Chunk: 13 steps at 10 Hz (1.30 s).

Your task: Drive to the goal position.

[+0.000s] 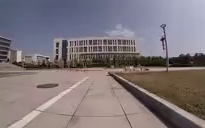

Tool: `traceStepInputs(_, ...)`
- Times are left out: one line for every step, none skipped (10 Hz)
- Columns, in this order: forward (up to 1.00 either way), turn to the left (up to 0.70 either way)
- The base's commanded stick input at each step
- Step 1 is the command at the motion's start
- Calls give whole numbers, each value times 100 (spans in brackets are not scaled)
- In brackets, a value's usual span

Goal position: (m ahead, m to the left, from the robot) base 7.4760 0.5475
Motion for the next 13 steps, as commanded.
traceStepInputs(4, 0)
traceStepInputs(4, 0)
traceStepInputs(4, 0)
traceStepInputs(4, 0)
traceStepInputs(4, 0)
traceStepInputs(4, 0)
traceStepInputs(4, 0)
traceStepInputs(4, 0)
traceStepInputs(4, 0)
traceStepInputs(4, 0)
traceStepInputs(4, 0)
traceStepInputs(4, 0)
traceStepInputs(4, 0)
